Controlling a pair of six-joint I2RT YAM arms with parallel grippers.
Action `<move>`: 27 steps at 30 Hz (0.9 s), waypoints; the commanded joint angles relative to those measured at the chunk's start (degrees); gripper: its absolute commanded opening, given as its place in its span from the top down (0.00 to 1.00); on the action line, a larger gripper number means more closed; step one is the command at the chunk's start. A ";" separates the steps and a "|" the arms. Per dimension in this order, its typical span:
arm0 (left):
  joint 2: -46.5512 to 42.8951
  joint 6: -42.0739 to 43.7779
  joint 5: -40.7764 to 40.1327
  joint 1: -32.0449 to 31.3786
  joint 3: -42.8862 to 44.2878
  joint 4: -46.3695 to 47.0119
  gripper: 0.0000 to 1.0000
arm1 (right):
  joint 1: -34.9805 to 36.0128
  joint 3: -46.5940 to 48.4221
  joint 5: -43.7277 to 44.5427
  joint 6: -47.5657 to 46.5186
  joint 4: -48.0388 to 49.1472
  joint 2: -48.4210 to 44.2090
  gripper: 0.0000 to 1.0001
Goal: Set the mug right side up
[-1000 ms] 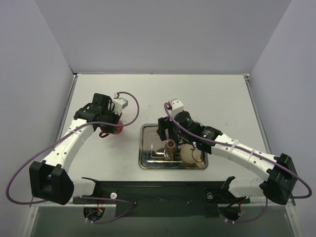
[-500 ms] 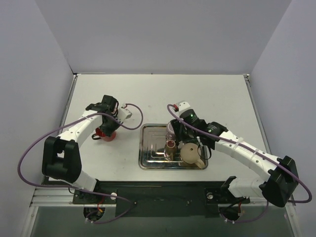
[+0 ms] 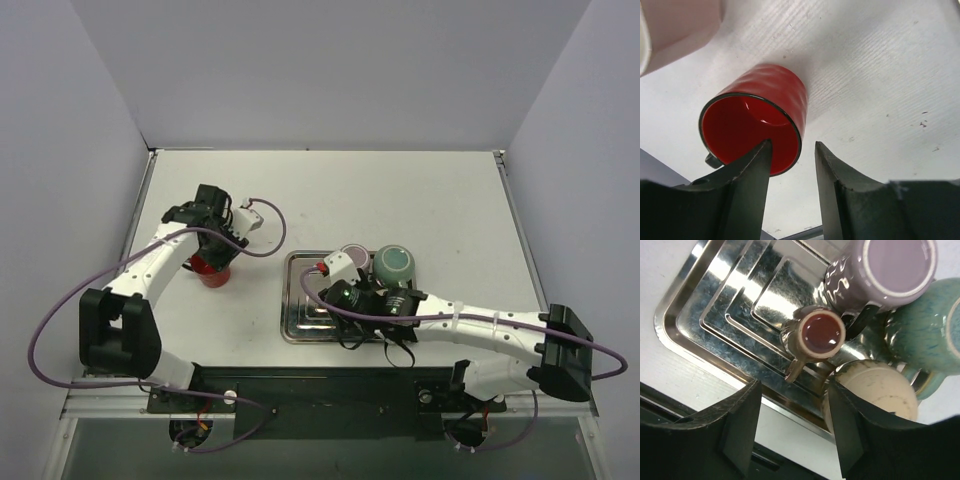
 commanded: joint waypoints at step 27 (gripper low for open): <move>-18.67 -21.26 35.14 3.08 11.01 3.06 0.44 | -1.15 -9.58 -2.53 9.16 24.83 -1.37 1.00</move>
